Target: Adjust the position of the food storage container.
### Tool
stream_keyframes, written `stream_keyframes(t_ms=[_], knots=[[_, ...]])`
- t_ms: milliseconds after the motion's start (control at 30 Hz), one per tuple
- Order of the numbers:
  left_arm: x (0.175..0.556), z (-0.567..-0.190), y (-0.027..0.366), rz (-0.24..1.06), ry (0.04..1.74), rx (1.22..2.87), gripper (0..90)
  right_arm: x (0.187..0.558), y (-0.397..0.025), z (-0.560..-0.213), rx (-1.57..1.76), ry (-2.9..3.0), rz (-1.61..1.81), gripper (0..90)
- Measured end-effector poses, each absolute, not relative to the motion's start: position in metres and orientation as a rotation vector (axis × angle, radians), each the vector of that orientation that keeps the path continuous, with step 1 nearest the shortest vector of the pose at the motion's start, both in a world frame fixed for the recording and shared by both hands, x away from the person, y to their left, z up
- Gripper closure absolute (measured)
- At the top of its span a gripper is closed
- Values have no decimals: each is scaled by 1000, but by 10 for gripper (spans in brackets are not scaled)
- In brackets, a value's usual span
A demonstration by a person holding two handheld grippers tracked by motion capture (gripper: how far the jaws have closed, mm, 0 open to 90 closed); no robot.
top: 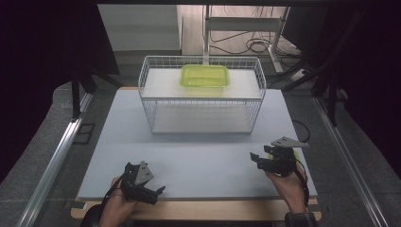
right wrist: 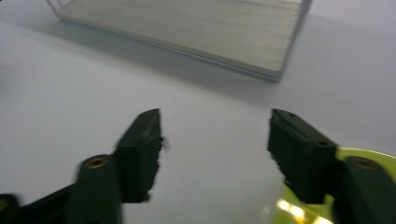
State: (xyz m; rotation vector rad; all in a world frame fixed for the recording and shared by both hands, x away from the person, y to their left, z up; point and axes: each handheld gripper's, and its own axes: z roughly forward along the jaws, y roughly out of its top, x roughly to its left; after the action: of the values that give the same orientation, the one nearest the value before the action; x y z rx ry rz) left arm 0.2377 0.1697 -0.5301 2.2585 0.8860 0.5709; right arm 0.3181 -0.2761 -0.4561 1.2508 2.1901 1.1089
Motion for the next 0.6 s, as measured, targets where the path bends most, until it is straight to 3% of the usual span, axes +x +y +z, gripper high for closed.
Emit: stream_keyframes(t_ms=[333, 467, 600], knots=[[238, -531, 169, 575, 886, 2270, 3, 325, -321, -452, 1334, 2120, 1001, 804], [238, -531, 169, 577, 889, 2276, 3, 325, -340, -451, 1372, 2065, 978, 888], [238, -531, 170, 579, 891, 2278, 3, 326, -355, -451, 1417, 2028, 959, 894]])
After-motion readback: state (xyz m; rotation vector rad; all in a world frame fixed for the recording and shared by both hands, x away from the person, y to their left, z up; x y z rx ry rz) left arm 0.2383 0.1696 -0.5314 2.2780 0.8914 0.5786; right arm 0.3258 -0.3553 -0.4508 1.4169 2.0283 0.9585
